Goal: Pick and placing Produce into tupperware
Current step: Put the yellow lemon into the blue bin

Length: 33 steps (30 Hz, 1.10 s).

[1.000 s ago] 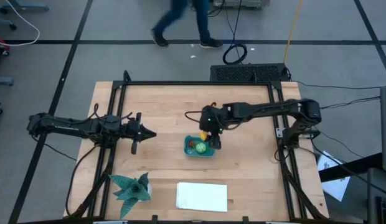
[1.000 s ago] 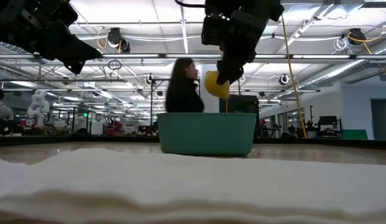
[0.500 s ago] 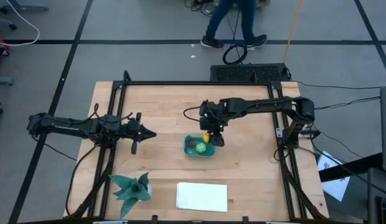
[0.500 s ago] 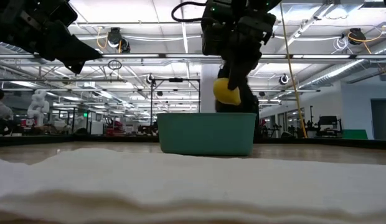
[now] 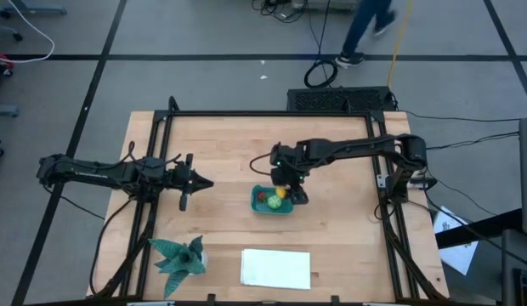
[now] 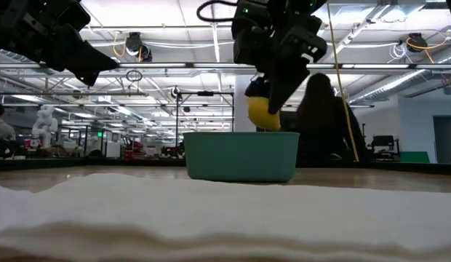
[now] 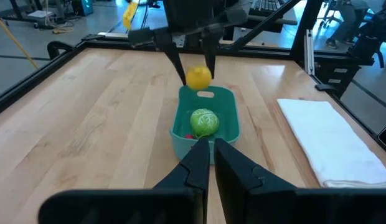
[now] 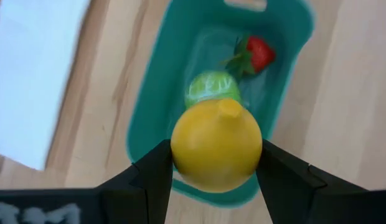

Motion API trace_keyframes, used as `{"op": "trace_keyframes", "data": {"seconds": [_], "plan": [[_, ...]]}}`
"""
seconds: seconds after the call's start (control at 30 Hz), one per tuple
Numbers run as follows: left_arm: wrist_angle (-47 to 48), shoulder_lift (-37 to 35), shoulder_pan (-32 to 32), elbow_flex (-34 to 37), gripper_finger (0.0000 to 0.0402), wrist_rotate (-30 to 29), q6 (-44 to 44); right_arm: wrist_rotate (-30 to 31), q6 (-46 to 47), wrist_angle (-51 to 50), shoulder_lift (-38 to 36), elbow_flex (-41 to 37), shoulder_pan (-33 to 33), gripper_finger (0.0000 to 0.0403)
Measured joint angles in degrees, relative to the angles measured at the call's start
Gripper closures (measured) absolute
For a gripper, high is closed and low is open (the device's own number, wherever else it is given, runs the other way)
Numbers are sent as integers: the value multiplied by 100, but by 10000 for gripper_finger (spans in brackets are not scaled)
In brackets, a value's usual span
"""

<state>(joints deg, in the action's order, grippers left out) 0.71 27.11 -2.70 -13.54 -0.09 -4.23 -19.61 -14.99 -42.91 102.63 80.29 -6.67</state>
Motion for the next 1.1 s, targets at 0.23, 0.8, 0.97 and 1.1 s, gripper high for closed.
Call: {"op": "trace_keyframes", "data": {"seconds": [0.23, 0.8, 0.97, 1.1], "plan": [[14, -1, -4, 0, 376, 0, -4, -18, -127, -41, 423, -9, 80, 216], [83, 0, 0, 0, 376, 0, -5, -479, -528, -18, 800, -4, 81, 216], [83, 0, 0, 0, 376, 0, 2, -749, -559, -35, 800, -4, -11, 216], [83, 0, 0, 0, 376, 0, 0, -754, -636, -68, 810, -4, -33, 216]]}}
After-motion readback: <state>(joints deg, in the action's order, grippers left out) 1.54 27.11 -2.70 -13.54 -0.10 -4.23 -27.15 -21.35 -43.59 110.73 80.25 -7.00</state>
